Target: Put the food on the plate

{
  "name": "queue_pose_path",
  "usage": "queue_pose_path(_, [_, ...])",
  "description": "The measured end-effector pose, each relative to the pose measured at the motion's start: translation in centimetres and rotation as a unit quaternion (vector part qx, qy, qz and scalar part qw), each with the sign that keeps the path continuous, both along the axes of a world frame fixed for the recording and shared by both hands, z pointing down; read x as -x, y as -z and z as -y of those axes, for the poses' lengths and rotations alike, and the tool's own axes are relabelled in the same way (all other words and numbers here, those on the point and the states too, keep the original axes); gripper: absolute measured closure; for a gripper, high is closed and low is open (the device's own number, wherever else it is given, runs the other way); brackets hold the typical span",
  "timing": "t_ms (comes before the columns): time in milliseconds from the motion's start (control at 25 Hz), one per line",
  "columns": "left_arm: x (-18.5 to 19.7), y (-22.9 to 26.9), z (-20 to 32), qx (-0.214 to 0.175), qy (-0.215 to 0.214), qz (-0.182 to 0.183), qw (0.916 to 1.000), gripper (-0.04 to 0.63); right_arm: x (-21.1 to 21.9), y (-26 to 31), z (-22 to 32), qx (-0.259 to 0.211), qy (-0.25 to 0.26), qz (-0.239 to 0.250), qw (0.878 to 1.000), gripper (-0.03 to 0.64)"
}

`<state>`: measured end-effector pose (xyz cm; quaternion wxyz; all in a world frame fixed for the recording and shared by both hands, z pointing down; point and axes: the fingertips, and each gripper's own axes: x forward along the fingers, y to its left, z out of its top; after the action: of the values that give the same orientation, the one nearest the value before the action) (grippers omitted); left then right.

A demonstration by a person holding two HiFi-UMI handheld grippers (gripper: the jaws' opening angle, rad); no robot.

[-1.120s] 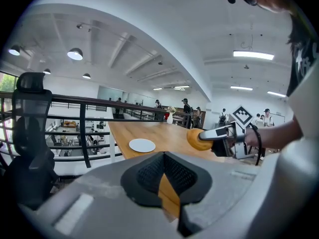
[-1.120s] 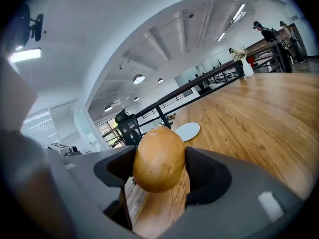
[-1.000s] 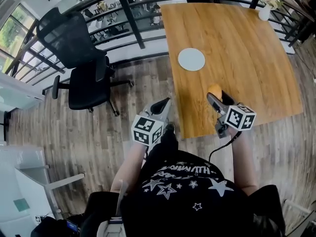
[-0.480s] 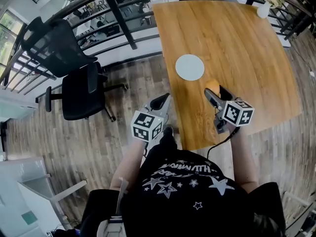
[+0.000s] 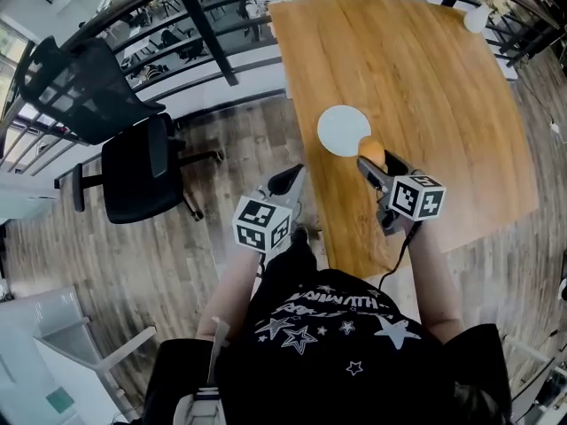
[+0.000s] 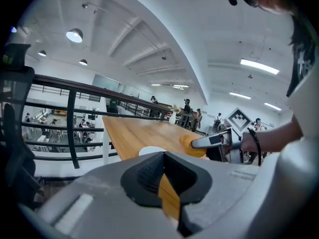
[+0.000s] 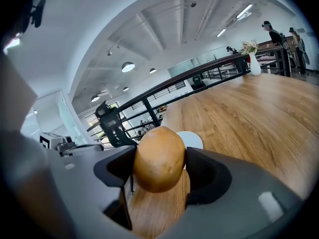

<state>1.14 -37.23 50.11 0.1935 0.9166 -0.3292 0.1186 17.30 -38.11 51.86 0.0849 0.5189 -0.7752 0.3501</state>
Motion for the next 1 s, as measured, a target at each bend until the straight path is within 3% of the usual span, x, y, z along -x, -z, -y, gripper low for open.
queue_pose_path(520, [1.2, -2.6, 4.7, 0.019, -0.013, 0.002, 0.9997, 0.594, 2.4, -4.1, 5.9, 0.031, 0.032, -0.086, 0.995, 0.295])
queue_pose_path(1000, [2.1, -4.4, 5.7, 0.035, -0.012, 0.003, 0.9993, 0.594, 2.6, -7.5, 9.2, 0.032, 0.043, -0.209, 0.976, 0.294])
